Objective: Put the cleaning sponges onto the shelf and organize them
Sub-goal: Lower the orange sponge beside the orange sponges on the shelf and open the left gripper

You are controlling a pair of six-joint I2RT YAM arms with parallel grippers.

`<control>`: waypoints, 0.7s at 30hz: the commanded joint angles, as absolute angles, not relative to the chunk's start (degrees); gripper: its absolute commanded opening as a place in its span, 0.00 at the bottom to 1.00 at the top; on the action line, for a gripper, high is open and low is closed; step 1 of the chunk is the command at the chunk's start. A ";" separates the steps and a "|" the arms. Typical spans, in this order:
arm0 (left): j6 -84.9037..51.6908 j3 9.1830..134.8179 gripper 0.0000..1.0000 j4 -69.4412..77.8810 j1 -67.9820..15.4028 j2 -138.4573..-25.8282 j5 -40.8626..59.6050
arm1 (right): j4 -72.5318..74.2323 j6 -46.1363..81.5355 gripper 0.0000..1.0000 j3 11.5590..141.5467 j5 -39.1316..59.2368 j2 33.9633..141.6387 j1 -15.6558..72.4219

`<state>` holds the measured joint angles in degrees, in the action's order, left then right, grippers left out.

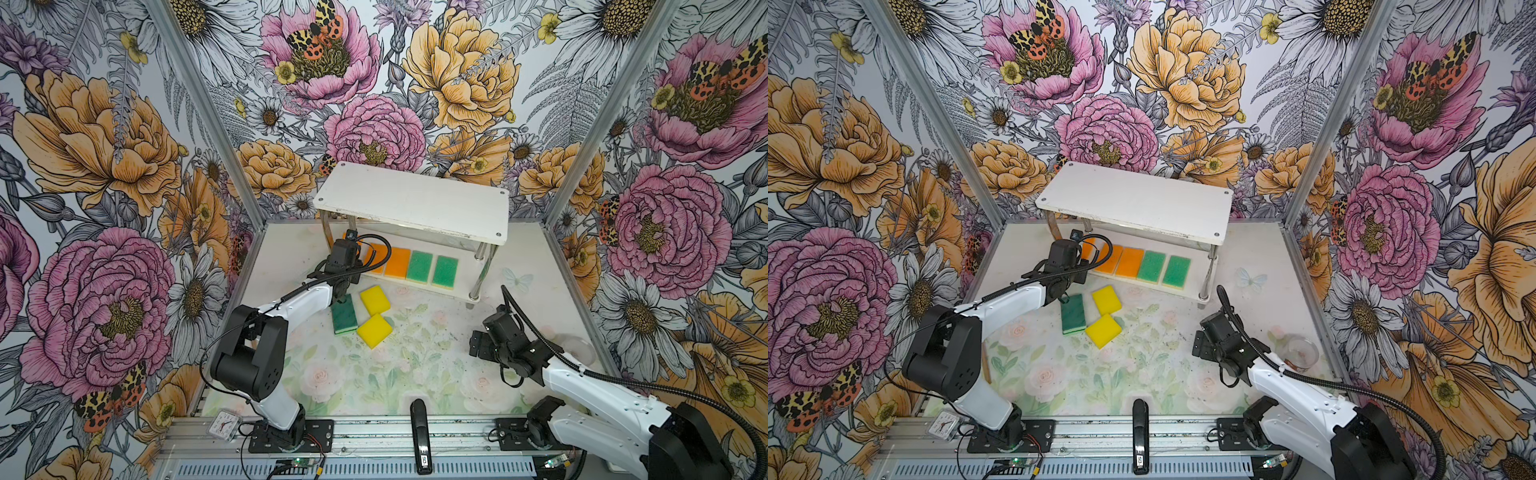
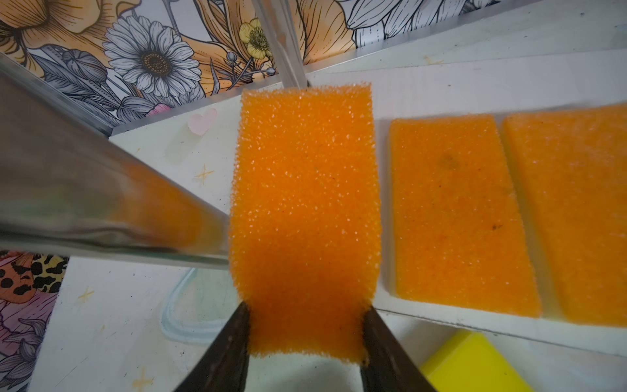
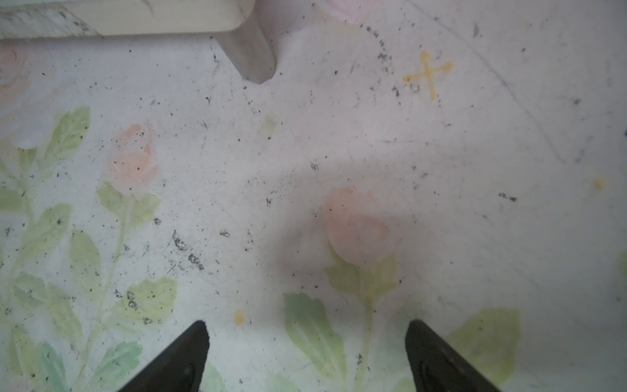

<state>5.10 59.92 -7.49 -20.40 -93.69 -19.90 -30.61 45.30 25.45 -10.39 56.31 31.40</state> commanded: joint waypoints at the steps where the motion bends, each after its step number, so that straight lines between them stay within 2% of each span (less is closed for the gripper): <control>1: 6.04 61.30 0.50 -7.20 -19.60 -94.05 -18.27 | -30.06 44.58 0.93 26.81 -10.46 55.63 31.03; 21: 6.13 63.27 0.51 -7.60 -19.61 -98.02 -16.96 | -30.06 44.65 0.93 26.37 -10.46 55.11 31.03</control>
<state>5.58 61.21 -7.55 -19.97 -97.25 -17.93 -30.61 45.30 25.45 -10.39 55.86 31.40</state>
